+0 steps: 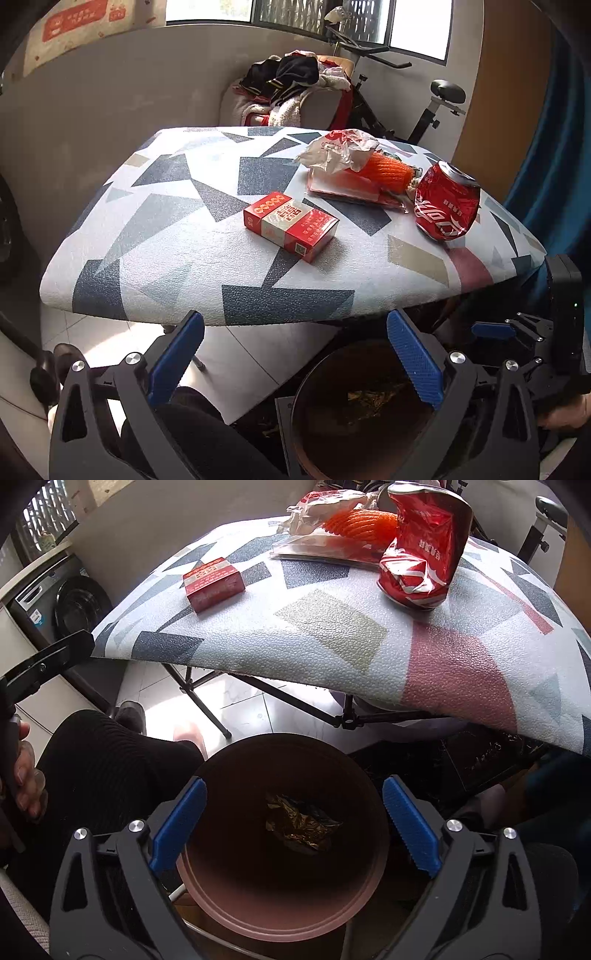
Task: Collect trash
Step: 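Open both grippers to drop the foam net and foil bag into the bin, then grasp the red cigarette box with the left gripper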
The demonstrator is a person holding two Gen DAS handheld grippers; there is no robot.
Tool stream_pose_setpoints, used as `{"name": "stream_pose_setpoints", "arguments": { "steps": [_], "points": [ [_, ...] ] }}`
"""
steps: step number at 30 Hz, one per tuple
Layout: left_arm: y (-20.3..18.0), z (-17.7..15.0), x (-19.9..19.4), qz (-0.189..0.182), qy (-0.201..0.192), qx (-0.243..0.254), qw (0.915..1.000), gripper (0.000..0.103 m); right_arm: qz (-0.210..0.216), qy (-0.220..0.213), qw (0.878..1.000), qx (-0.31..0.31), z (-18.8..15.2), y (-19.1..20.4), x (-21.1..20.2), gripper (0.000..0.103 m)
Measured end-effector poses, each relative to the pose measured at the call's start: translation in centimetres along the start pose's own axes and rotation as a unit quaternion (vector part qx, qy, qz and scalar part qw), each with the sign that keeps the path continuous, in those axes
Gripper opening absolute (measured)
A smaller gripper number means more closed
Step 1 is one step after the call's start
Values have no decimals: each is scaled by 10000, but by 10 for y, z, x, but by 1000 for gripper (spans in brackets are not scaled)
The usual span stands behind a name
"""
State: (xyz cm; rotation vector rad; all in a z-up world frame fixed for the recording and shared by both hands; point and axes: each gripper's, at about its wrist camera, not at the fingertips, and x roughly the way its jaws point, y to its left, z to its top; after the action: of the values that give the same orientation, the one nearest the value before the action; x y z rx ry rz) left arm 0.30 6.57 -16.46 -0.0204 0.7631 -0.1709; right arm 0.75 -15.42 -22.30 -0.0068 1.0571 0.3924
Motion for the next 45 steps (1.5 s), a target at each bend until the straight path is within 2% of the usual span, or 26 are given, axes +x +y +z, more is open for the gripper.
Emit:
{"name": "stream_pose_setpoints", "arguments": {
  "steps": [9,31,36,38,41,43,45],
  "points": [
    [-2,0,1,70,23,27,10000,97,-101,-39,9997,215,0,-11,-3,97],
    [-7,1,6,288,104,83,9995,97,21,-95,9989,457,1,-20,-6,97],
    [-7,7,11,308,296,110,9990,97,77,-138,9984,552,1,-24,-8,97],
    [-3,13,15,212,374,-73,9991,97,82,-133,9981,601,2,-25,-7,97],
    [8,29,25,-103,514,-731,9959,97,101,-132,9977,653,2,-27,-7,97],
    [16,42,40,-202,680,-1211,9901,97,111,-141,9975,678,4,-27,-7,97],
    [27,55,59,-288,905,-1817,9788,97,117,-156,9973,704,5,-28,-7,97]
  ]
}}
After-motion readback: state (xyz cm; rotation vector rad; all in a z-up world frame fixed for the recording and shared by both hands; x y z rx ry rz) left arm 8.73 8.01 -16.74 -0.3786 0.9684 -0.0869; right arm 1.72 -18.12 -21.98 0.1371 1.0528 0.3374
